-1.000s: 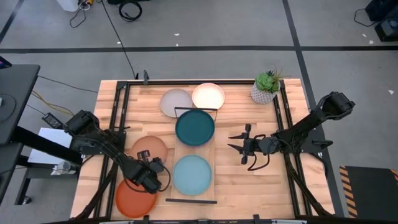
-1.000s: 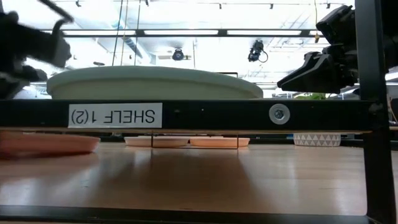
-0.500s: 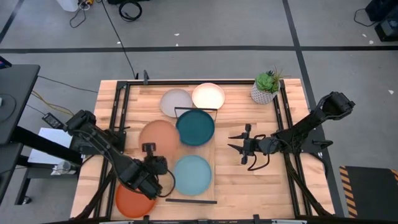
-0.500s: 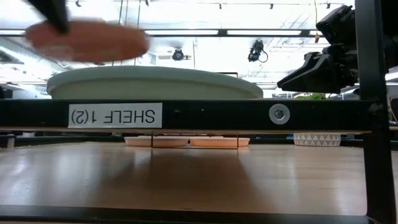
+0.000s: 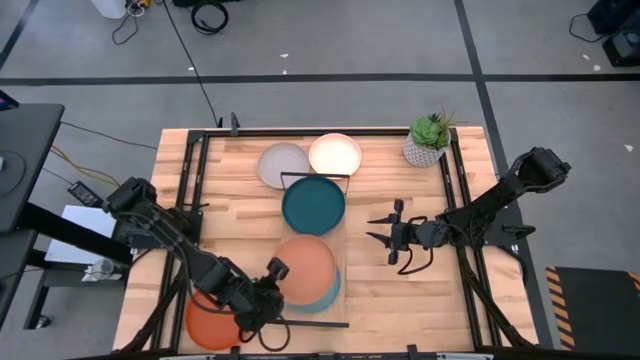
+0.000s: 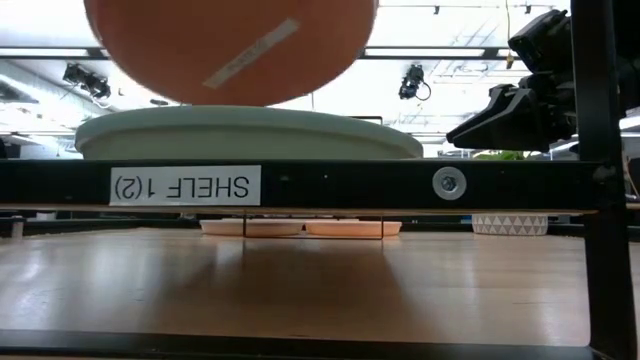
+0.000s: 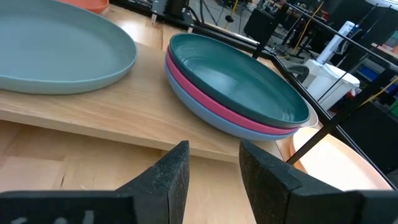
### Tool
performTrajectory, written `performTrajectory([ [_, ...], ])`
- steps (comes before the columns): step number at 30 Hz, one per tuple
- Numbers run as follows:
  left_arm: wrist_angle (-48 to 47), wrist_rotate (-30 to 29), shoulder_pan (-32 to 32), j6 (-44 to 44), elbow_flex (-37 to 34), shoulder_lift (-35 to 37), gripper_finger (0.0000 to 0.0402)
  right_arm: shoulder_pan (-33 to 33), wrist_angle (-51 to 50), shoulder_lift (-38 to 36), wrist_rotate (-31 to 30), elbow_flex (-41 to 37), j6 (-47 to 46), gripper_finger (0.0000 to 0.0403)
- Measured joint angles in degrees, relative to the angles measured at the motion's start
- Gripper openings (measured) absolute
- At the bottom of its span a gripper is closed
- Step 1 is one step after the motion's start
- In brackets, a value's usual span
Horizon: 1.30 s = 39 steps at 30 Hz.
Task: Place and stack plates onto a shelf
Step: Stack the brown plate on top of the light blue plate on the shelf, then stack the orange plate on top of the dark green plate on the shelf
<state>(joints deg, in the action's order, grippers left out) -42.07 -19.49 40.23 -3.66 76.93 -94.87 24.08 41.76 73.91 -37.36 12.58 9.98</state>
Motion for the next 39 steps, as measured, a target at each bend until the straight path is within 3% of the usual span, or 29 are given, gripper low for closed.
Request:
performTrajectory([
  [7,7.65,6.37,-0.96,3.76,-0.79,0.0,0.0022,0.0,0.02,0.0,0.0,0.0,-0.37,0.0146],
  [16,8.23,3.45,-1.6,15.06,-0.81,-0.92,0.0029,0.0,-0.14,0.0,0.02,0.0,-0.38,0.0146],
  [26,13.03,1.98,-1.84,17.34,-0.79,-0.92,0.0108,0.0,-0.24,0.0,0.02,0.0,-0.37,0.0146],
  [33,-1.03,7.09,-1.85,35.3,-0.77,1.96,0.0126,0.01,-0.26,0.0,0.02,0.0,-0.37,0.0146],
  [39,-16.95,5.44,1.24,47.12,-0.77,3.54,0.0104,0.0,-0.24,0.0,0.04,0.0,-0.37,0.0146],
])
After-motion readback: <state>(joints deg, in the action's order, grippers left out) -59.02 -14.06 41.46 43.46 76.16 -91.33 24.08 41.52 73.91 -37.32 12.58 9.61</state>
